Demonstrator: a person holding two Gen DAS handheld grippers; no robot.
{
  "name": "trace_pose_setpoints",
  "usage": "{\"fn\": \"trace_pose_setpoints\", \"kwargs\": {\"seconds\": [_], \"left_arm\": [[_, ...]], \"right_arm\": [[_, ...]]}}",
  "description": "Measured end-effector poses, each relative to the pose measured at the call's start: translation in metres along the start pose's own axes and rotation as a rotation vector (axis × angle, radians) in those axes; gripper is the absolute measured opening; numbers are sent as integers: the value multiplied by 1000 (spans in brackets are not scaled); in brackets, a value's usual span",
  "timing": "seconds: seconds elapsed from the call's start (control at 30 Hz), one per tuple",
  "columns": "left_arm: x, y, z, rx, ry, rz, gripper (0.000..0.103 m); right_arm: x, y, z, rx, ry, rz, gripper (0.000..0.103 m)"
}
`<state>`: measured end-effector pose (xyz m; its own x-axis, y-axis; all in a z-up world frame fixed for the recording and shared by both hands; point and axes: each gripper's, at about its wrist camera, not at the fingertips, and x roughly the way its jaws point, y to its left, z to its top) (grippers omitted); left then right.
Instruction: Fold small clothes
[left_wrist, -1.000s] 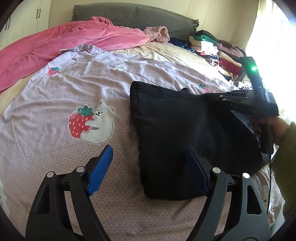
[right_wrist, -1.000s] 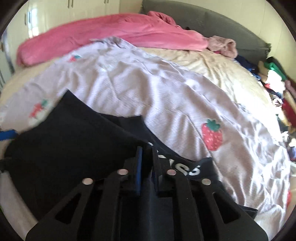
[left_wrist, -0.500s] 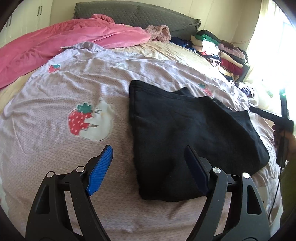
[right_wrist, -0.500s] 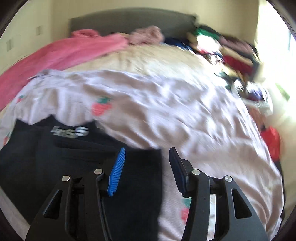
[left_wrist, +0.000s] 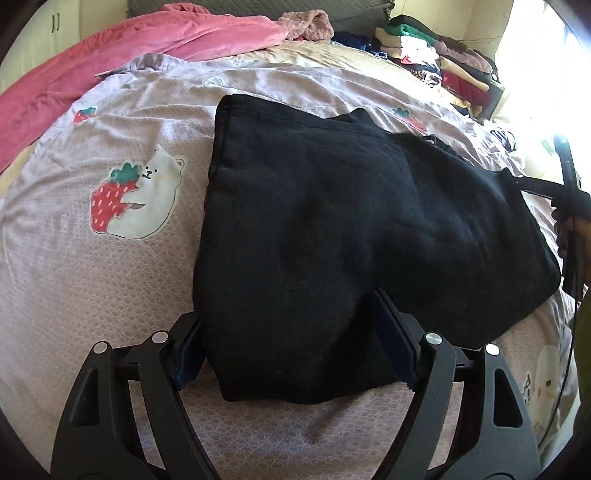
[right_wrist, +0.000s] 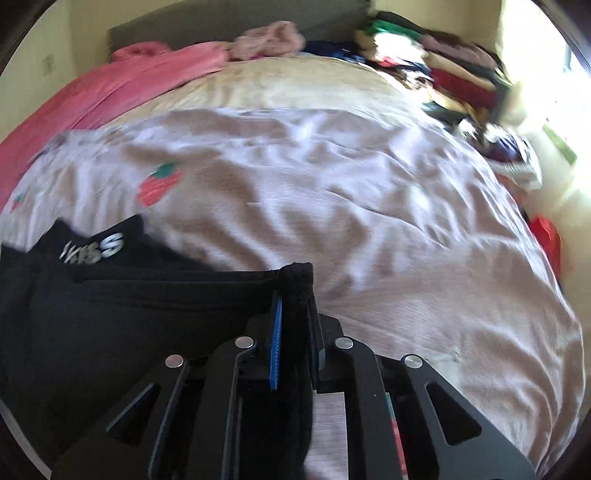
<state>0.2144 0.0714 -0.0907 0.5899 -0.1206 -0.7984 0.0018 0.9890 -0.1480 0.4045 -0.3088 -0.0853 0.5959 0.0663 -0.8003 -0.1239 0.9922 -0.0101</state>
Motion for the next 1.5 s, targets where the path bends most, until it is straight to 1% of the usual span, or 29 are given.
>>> {"fn": "trace_pose_setpoints", "kwargs": {"seconds": [0.03, 0.07, 0.1, 0.13, 0.17, 0.2, 0.23, 0.33, 0.37, 0.4, 0.47, 0.53, 0.63, 0.67, 0.73, 0.87, 1.0, 1.07, 1.2, 1.5], "left_arm": [[0, 0, 0, -1, -4, -4, 73], [-1, 0, 1, -2, -9, -8, 73], [-4, 1, 0, -2, -18, -13, 73], [-6, 1, 0, -3, -20, -17, 73], [-9, 1, -1, -3, -23, -22, 73], [-12, 1, -1, -2, -28, -25, 73], [-16, 1, -2, 7, -31, -18, 73], [-27, 1, -2, 19, -48, -12, 73], [-30, 2, -1, 16, -54, -16, 74], [-34, 2, 0, 14, -62, -17, 74], [-44, 3, 1, 12, -80, -13, 80], [-53, 6, 1, 4, -92, -14, 82], [-67, 10, 1, -5, -113, 1, 89], [-71, 12, 1, -8, -117, 3, 91], [-81, 15, 2, -18, -135, 7, 93], [-97, 23, 3, -33, -162, 15, 93], [-107, 30, 4, -41, -170, 27, 93], [-111, 34, 5, -47, -171, 31, 93], [-118, 40, 11, -50, -170, 46, 93], [-125, 49, 24, -48, -188, 83, 93]], "right_arm": [[4, -5, -2, 27, 20, 8, 11], [5, -4, -4, 20, 26, -4, 11], [4, -2, -4, 3, 15, -25, 15], [-1, 2, -5, -6, -1, -53, 21], [-6, 3, -5, -3, -10, -68, 23], [-12, 4, -5, 5, -25, -62, 28], [-21, 5, -5, 18, -46, -32, 42], [-55, 15, -10, 23, -115, 32, 58], [-64, 19, -12, 15, -127, 40, 62], [-78, 26, -15, -1, -152, 47, 68], [-101, 37, -21, -35, -192, 72, 77], [-123, 48, -25, -61, -230, 85, 90], [-154, 67, -36, -101, -281, 134, 94], [-160, 71, -38, -108, -286, 139, 95], [-174, 83, -47, -125, -303, 134, 96], [-187, 101, -62, -142, -315, 147, 97], [-194, 117, -78, -131, -297, 200, 97], [-196, 124, -84, -134, -293, 203, 98], [-205, 142, -98, -178, -295, 199, 98], [-208, 177, -112, -238, -271, 272, 99]]}}
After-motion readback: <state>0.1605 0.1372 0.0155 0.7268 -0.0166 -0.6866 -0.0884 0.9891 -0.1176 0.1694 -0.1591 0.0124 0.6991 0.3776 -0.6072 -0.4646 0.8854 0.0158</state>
